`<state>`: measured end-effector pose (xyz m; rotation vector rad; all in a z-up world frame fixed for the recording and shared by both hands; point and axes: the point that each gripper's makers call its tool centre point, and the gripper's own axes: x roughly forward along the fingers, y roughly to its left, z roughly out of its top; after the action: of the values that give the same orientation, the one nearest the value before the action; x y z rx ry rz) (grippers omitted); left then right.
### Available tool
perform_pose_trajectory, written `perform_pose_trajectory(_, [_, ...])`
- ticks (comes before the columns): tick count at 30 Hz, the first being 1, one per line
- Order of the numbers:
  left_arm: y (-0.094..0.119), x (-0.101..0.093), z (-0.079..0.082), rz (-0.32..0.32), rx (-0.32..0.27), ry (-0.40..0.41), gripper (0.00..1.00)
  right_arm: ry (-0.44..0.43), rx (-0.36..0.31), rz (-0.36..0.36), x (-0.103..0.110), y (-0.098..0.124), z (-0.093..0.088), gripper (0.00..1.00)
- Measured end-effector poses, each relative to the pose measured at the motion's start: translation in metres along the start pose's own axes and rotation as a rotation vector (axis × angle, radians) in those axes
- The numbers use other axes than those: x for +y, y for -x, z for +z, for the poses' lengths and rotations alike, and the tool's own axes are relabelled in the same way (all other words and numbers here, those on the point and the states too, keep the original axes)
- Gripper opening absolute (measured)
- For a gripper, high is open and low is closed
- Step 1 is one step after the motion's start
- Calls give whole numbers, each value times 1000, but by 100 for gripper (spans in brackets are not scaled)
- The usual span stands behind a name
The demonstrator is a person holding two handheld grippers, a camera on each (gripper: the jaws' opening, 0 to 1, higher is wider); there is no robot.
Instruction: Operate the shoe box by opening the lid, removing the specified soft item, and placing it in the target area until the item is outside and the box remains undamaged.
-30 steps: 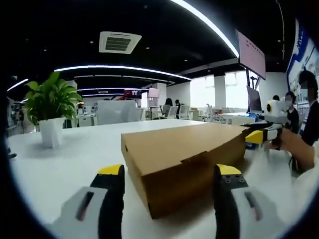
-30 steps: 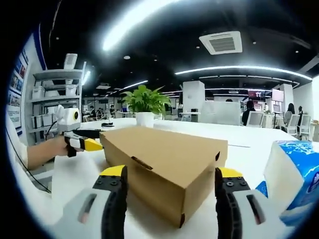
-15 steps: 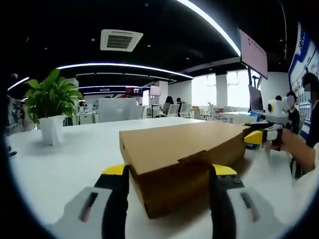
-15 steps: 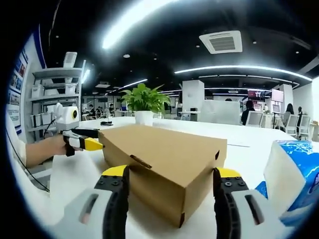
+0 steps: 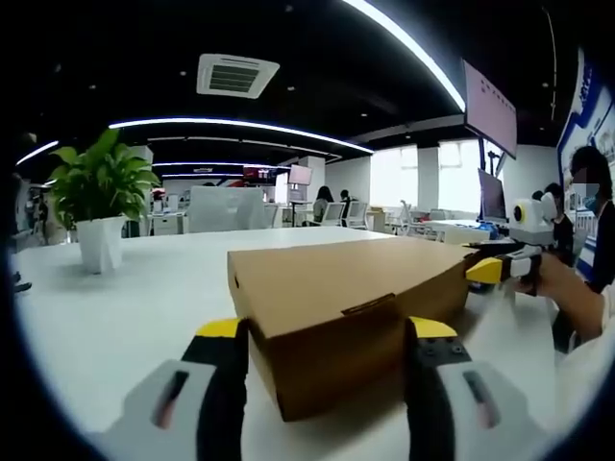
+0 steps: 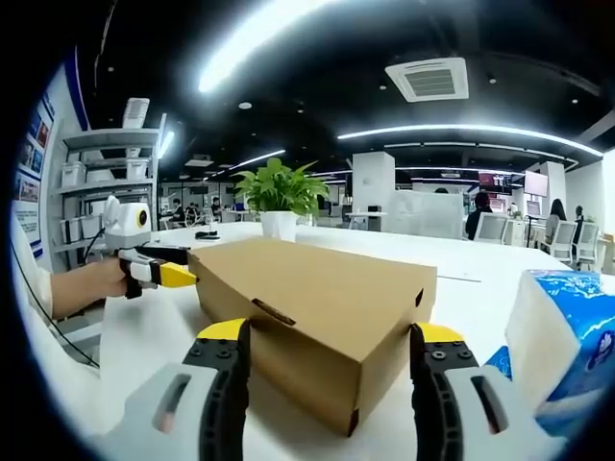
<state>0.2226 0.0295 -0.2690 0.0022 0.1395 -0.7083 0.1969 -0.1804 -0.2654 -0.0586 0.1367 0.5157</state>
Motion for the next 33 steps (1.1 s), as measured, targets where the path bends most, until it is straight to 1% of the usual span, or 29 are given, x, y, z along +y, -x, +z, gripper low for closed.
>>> perform_pose_trajectory(6, [4,-3,1,-6,19,11,63,3,8,2,1,5,0,68])
perform_pose_trajectory(10, [3,-2,0,-2,11,19,63,4,10,0,1,8,0,68])
perform_pose_trajectory(13, [3,-2,0,0,4,12,63,4,13,1,0,10,0,68])
perform_pose_trajectory(16, [4,-4,-2,-3,5,-1,63,5,19,2,0,15,-1,68])
perform_pose_trajectory(21, [7,-8,-2,-16,5,17,62,11,16,-2,-1,22,-2,67])
perform_pose_trajectory(25, [9,-10,-3,-17,5,14,60,14,15,-1,-2,24,-3,67])
perform_pose_trajectory(30, [10,-14,-5,-22,13,-17,61,17,17,-1,-1,26,-3,68])
perform_pose_trajectory(33, [11,-17,-5,-24,13,-5,61,18,22,-2,-1,28,-4,67])
